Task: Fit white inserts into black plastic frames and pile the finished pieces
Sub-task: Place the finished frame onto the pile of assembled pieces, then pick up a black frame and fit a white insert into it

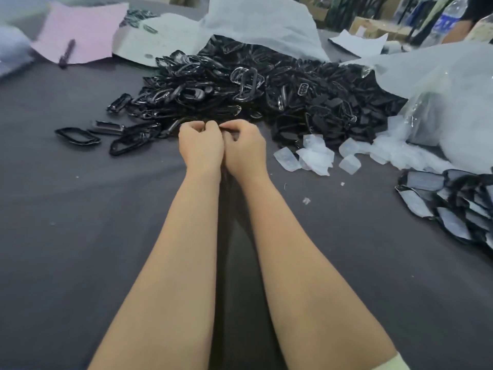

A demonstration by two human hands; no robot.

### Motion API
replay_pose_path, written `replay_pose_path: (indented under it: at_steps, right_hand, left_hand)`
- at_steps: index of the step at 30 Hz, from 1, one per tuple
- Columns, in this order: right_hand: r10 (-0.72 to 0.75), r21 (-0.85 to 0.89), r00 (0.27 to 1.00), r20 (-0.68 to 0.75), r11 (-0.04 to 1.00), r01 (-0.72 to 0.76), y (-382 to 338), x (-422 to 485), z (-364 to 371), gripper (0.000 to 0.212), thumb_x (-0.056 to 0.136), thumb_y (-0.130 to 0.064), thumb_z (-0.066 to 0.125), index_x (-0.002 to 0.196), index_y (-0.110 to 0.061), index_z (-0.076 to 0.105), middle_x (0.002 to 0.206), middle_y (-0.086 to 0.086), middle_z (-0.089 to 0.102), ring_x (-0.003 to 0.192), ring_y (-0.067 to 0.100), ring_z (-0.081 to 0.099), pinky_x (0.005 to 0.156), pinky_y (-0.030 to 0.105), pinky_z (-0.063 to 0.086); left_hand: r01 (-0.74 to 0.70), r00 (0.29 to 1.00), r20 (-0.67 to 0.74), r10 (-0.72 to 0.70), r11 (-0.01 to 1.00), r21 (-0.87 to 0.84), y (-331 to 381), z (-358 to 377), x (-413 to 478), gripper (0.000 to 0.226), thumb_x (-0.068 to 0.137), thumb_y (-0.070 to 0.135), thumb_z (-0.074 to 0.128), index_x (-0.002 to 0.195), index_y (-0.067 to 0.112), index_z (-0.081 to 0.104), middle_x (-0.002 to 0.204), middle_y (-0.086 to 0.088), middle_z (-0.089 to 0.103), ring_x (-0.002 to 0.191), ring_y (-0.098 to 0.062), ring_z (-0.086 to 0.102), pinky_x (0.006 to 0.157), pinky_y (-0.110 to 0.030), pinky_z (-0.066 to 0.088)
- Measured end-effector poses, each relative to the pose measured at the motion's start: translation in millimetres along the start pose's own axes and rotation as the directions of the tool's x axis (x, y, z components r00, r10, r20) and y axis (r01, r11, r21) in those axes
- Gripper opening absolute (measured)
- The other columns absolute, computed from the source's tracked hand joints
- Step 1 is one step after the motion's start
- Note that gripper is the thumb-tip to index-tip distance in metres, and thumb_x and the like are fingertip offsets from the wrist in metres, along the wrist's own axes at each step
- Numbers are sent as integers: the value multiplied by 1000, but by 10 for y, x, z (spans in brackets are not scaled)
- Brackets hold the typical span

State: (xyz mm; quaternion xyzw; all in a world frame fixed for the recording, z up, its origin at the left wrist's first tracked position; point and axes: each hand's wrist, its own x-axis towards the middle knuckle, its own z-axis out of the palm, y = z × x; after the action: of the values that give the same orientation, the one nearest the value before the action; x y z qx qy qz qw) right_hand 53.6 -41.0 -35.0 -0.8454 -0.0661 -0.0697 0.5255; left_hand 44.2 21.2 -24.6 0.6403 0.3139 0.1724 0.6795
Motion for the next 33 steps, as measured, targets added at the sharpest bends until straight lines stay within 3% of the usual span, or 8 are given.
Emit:
replay_pose_path:
  at_steps: [4, 8, 13, 19, 23, 28, 31, 33]
  right_hand:
    - [-54, -18, 996, -64, 998, 53, 26, 25, -314, 24, 82, 2, 56, 95, -9, 73, 100, 5, 70, 95, 15, 61, 82, 18, 42]
    - [-123, -89, 990, -63, 989, 117, 146, 47, -673, 32, 82, 5, 50, 101, -8, 71, 99, 3, 71, 94, 15, 64, 88, 21, 47]
    - [-34, -337, 990, -134, 942, -13, 389, 129, -839, 45, 91, 0, 43, 134, -11, 51, 126, 8, 60, 116, 24, 52, 96, 28, 38]
    - [4, -623, 999, -53, 781, -36, 472, 231, -700, 42, 96, -11, 44, 136, -21, 47, 140, 3, 48, 123, 28, 39, 96, 33, 33]
    - [-58, -572, 980, -192, 818, -64, 466, 248, -710, 30, 97, -15, 45, 123, -19, 60, 129, 2, 57, 118, 27, 44, 94, 34, 32]
    - [-217, -259, 898, -382, 958, 122, 339, 205, -868, 21, 97, -9, 47, 105, -8, 66, 98, 2, 70, 95, 20, 59, 85, 27, 42]
    - [-191, -230, 923, -335, 966, 117, 322, 172, -955, 23, 96, -5, 46, 108, -6, 65, 101, 4, 70, 95, 17, 61, 80, 17, 40]
    - [-140, -365, 960, -241, 930, 44, 381, 178, -980, 29, 95, -7, 44, 117, -11, 64, 115, 4, 67, 109, 22, 57, 94, 28, 43]
  left_hand:
    - [-45, 997, 66, 47, 998, -41, -17, 102, -72, 27, 92, 30, 59, 106, 10, 50, 106, -13, 67, 95, -23, 68, 88, -41, 55]
    - [52, 979, 201, -19, 986, -156, -20, 258, -197, 12, 96, 12, 53, 107, 6, 54, 76, -5, 62, 45, -1, 60, 47, -18, 50]
    - [127, 976, 208, -59, 935, -331, -76, 425, -380, 8, 96, 3, 50, 102, 5, 54, 90, -7, 66, 67, -7, 70, 56, -17, 54]
    - [55, 986, 166, 16, 909, -412, -156, 508, -474, 9, 98, 4, 48, 101, 12, 51, 88, -5, 67, 67, -6, 70, 57, -16, 53]
    - [-3, 983, 168, 71, 928, -373, -171, 514, -469, 20, 98, 4, 48, 89, 21, 51, 87, -3, 66, 65, -4, 70, 61, -17, 55]
    - [-40, 979, 174, 105, 938, -344, -200, 538, -456, 12, 99, 5, 46, 109, 9, 51, 88, -1, 64, 66, -5, 68, 65, -18, 57]
    - [-61, 979, 165, 123, 938, -342, -208, 537, -473, 12, 99, 5, 45, 108, 9, 52, 86, 0, 63, 68, -5, 67, 65, -18, 56]
    - [-63, 983, 138, 119, 932, -357, -212, 536, -479, 12, 100, 5, 44, 107, 10, 51, 86, -1, 64, 69, -6, 67, 64, -17, 55]
